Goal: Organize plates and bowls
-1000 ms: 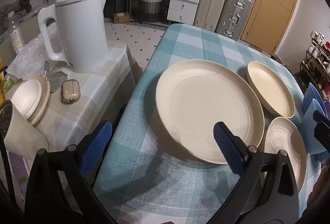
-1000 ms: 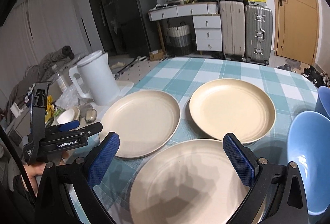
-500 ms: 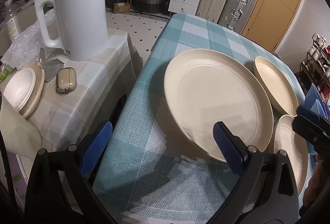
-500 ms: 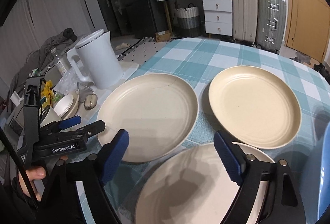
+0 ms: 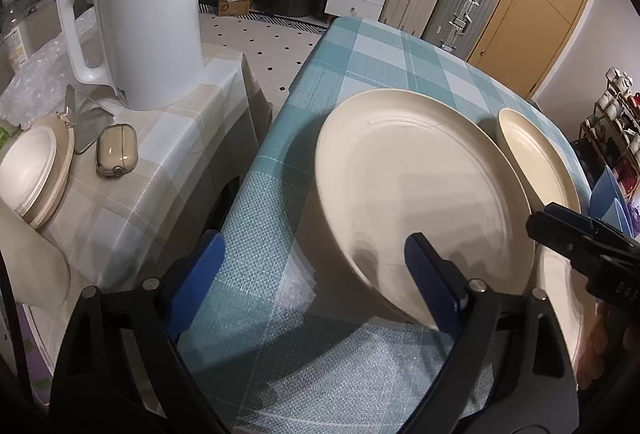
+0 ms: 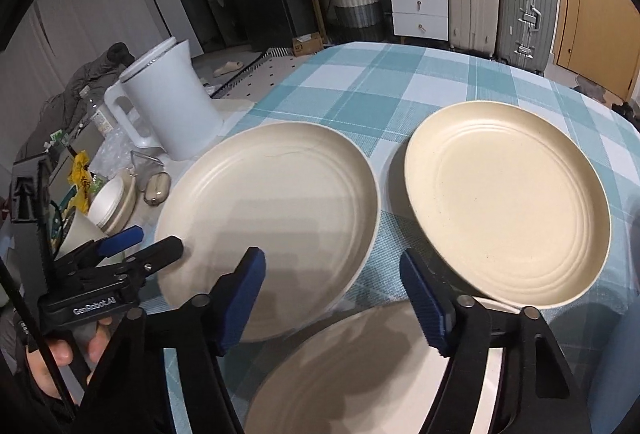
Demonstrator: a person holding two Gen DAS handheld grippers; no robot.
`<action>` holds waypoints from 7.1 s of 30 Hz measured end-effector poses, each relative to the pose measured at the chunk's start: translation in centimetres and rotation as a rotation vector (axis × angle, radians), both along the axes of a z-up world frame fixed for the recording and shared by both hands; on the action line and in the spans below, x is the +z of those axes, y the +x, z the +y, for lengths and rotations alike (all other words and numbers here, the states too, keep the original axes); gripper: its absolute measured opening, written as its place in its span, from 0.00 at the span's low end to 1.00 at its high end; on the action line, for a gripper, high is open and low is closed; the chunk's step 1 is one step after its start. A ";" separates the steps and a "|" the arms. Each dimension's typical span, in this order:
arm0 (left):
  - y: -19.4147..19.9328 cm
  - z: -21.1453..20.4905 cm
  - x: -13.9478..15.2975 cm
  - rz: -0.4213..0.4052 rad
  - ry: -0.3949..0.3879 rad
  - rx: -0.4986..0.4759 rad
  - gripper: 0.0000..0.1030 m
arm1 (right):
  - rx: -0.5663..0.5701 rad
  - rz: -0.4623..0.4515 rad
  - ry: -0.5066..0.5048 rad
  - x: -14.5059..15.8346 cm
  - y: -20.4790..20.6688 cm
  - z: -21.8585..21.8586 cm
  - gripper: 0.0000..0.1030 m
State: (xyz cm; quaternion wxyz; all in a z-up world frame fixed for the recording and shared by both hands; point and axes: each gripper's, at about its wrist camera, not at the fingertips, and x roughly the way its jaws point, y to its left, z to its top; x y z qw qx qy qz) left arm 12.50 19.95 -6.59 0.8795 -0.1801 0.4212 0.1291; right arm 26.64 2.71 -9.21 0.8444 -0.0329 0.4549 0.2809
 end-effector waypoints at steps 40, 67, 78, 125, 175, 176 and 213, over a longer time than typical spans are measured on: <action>-0.1 0.2 -0.1 -0.066 -0.086 -0.034 0.16 | -0.022 -0.014 -0.110 -1.7 1.0 1.1 0.22; -1.3 -0.4 1.8 -0.096 -0.014 -0.047 0.16 | -0.034 -0.057 -0.091 -0.5 -0.3 1.0 0.18; -2.5 -1.9 4.1 -0.141 0.011 -0.073 0.16 | -0.066 -0.096 -0.075 1.5 -2.1 -0.4 0.18; -4.9 -13.9 8.4 -0.173 0.066 -0.313 0.16 | -0.308 -0.146 -0.035 5.1 -11.6 -11.6 0.19; -1.6 -18.7 2.8 -0.046 0.174 -0.469 0.16 | -0.376 -0.066 -0.132 0.9 -15.2 -14.8 0.20; -1.5 -18.7 2.7 -0.044 0.179 -0.470 0.16 | -0.374 -0.074 -0.133 0.9 -15.3 -14.8 0.20; -1.9 -20.3 1.3 0.034 0.280 -0.510 0.22 | -0.383 -0.074 -0.161 -0.7 -15.4 -14.3 0.20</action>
